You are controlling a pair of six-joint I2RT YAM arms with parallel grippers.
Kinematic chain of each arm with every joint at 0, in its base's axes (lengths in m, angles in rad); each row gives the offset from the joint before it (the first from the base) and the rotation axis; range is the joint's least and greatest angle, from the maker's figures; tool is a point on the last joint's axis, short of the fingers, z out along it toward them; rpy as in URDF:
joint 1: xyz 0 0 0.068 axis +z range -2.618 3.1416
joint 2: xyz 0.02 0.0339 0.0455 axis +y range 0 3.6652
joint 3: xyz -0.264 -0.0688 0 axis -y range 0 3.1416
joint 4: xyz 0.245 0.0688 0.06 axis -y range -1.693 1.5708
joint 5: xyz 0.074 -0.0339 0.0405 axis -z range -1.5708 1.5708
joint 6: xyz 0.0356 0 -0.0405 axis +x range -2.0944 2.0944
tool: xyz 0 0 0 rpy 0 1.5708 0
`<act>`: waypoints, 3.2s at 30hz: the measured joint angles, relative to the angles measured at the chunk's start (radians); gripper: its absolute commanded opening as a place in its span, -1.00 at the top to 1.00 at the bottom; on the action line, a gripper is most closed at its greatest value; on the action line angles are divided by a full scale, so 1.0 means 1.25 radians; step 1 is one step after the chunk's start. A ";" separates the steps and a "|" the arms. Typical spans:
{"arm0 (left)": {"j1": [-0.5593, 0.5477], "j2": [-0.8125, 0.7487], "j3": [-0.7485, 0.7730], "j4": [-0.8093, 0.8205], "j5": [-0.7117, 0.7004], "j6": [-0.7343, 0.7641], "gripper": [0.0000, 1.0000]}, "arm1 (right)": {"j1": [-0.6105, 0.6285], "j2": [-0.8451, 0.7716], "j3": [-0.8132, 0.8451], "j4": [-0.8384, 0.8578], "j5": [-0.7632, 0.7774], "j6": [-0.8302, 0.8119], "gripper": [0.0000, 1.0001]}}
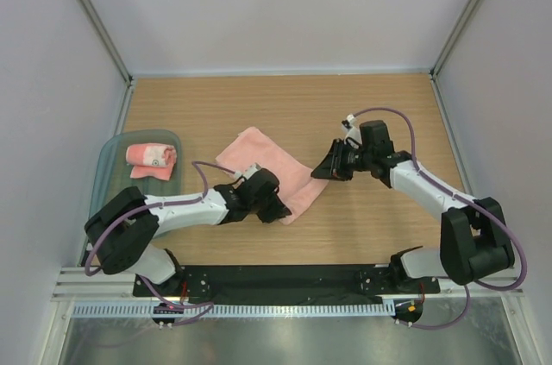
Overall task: Roll the towels
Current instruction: Roll the towel
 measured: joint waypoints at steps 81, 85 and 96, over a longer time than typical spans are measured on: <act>-0.017 0.027 0.199 -0.186 -0.017 0.463 0.14 | 0.059 0.363 -0.006 0.287 -0.087 0.027 0.95; -0.017 0.103 0.198 -0.182 -0.006 0.478 0.19 | 0.061 0.370 0.003 0.284 -0.088 0.026 0.96; -0.017 0.049 0.137 -0.163 -0.030 0.508 0.02 | 0.066 0.386 0.022 0.276 -0.092 0.024 0.98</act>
